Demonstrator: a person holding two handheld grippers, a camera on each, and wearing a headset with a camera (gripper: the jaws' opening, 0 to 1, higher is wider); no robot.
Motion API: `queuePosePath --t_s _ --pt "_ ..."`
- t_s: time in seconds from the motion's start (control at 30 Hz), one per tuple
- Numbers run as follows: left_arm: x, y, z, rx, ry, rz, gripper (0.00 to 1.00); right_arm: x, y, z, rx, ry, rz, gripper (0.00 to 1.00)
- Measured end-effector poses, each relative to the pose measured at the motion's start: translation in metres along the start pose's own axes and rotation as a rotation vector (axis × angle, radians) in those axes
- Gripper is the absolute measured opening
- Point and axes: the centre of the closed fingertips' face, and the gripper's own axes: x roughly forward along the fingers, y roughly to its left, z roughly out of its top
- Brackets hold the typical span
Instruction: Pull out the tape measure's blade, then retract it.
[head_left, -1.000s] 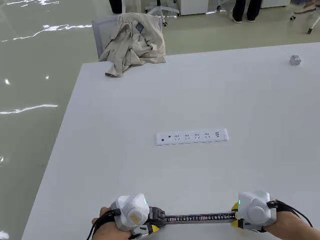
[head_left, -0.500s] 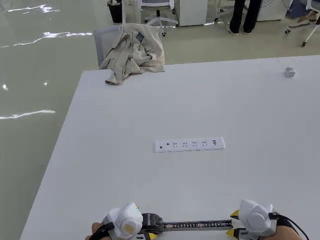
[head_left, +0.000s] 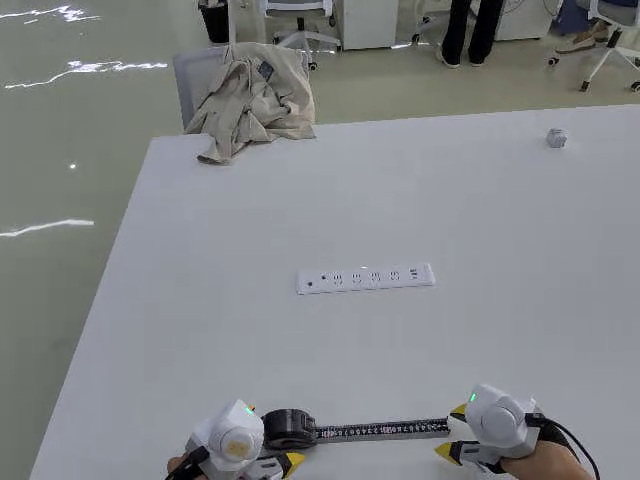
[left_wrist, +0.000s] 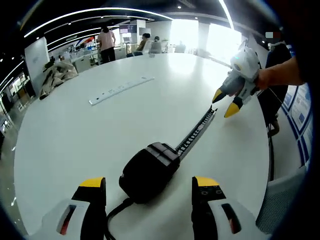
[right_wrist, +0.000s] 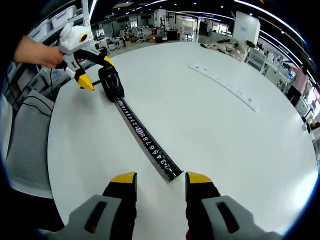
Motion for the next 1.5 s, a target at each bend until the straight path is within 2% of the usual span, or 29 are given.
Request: queuePosePath --t_s 0.2,0.33,0.47,0.63,0.87,0.93,1.13,1.5 --pt "-0.007 -0.001 -0.002 -0.052 -0.028 0.038 0.67 -0.002 0.006 -0.005 0.022 -0.007 -0.017 0.42" --pt "-0.011 -0.001 -0.004 -0.108 -0.046 0.059 0.68 -0.007 0.007 -0.005 0.043 -0.017 -0.042 0.45" --pt "-0.014 -0.001 -0.008 -0.131 -0.048 0.083 0.69 -0.009 0.008 -0.006 0.066 -0.030 -0.060 0.47" --pt "-0.017 -0.006 -0.010 -0.189 -0.060 0.086 0.72 -0.012 0.013 -0.003 0.098 -0.050 -0.074 0.50" --pt "-0.023 -0.014 -0.011 -0.225 -0.064 0.103 0.74 -0.014 0.021 0.001 0.135 -0.076 -0.095 0.54" --pt "-0.024 -0.017 -0.012 -0.214 -0.059 0.110 0.74 -0.015 0.023 0.000 0.152 -0.087 -0.103 0.55" --pt "-0.026 -0.022 -0.014 -0.248 -0.064 0.111 0.76 -0.023 0.027 -0.001 0.201 -0.114 -0.136 0.56" --pt "-0.038 -0.031 -0.014 -0.287 -0.084 0.146 0.81 -0.035 0.042 -0.004 0.290 -0.151 -0.167 0.59"
